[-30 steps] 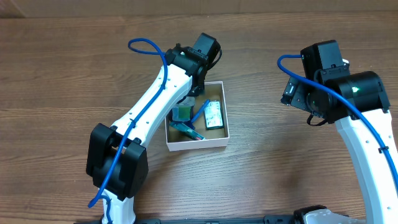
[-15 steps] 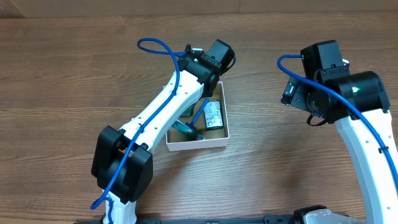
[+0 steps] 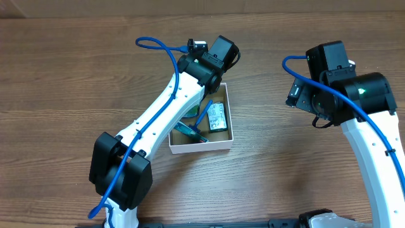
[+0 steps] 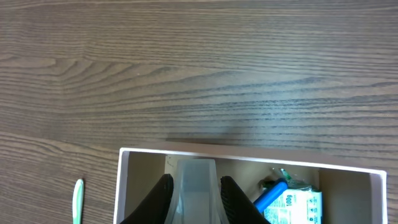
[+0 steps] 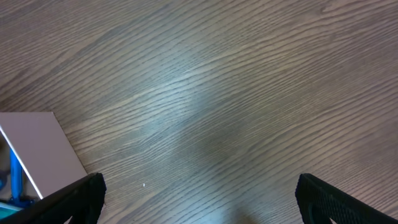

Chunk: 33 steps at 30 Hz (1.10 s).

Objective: Pack container
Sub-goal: 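Carry the soap bottle right and lower it into the box, then release the bottle and move the left gripper to the green toothbrush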

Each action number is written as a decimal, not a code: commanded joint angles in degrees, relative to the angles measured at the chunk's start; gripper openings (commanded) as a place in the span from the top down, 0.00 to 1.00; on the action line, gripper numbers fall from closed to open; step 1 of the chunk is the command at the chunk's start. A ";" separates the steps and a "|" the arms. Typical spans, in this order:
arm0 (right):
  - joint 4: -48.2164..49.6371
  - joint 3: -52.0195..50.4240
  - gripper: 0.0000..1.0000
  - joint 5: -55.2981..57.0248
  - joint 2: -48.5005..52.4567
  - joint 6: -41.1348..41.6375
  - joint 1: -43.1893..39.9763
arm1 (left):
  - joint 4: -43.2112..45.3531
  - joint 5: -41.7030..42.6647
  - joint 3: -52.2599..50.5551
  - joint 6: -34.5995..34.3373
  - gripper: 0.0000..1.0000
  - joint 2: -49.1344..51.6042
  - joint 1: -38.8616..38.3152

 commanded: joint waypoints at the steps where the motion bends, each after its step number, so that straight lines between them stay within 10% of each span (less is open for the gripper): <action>1: 0.11 0.83 0.00 0.52 -0.42 0.42 -0.11 | 0.61 -2.91 -0.94 1.92 0.82 -2.91 0.28; 11: 0.11 0.83 0.00 0.52 -0.42 0.42 -0.11 | 7.50 -1.60 -11.23 1.79 0.79 -2.91 2.23; 20: 0.11 0.83 0.00 0.52 -0.42 0.42 -0.11 | 5.86 6.69 -11.21 5.31 0.55 -6.29 4.61; 25: 0.11 0.83 0.00 0.52 -0.42 0.42 -0.11 | 5.07 8.31 -11.21 5.29 0.11 -14.80 4.61; 33: 0.11 0.83 0.00 0.52 -0.42 0.42 -0.11 | -4.83 8.13 -11.21 -0.24 0.08 -25.86 5.22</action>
